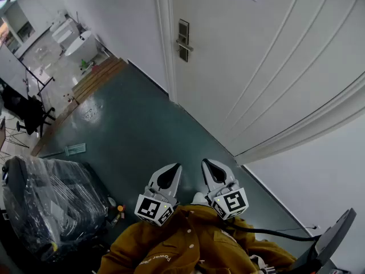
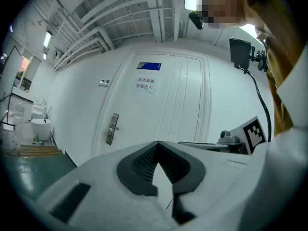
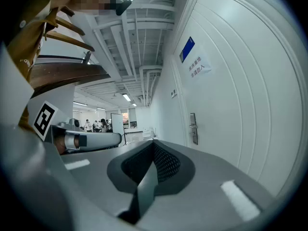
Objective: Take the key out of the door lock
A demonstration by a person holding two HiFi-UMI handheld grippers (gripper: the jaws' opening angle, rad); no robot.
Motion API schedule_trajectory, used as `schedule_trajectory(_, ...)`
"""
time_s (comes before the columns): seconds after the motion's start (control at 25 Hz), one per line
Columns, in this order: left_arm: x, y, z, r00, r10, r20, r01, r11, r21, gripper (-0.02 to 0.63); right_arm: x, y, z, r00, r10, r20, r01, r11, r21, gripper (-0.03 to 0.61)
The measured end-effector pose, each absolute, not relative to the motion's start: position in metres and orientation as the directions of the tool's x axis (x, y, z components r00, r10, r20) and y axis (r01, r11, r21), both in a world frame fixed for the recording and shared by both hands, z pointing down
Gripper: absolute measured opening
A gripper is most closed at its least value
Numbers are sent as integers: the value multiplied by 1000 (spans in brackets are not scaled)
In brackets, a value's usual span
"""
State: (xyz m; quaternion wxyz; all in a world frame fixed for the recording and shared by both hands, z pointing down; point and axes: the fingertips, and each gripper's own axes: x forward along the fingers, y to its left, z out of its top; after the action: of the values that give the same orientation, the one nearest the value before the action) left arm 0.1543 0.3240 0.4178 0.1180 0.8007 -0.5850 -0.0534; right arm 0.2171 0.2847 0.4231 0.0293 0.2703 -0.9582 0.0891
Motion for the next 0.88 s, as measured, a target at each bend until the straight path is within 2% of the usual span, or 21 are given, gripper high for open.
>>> schedule_trajectory(0.28,160,315,417,332,-943,30,-916,-315,248,-3,220,282,427,-838,-534,107,-545,826,-144,5)
schedule_trajectory(0.52,172,289,421,332,-941,58,-924,-313,220,-2,223,270,429,-823,-558,109,-568,802,-184,6)
schedule_trajectory(0.56,174,286,421,336,-940,60,-923,-316,220,-3,224,269,431,-824,-556,108,-565,798,-208,36)
schedule_trajectory(0.6,177,284,420,340,-938,61,-922,-320,219,-2,226,269,432,-824,-555,109,-565,795,-223,143)
schedule_trajectory(0.8,183,282,416,321,-944,73,-931,-301,207,-2,238,266,435,-810,-572,127,-586,788,-191,109)
schedule_trajectory(0.88,178,281,419,301,-951,77,-939,-282,197,-2,236,264,439,-815,-563,136,-579,796,-177,55)
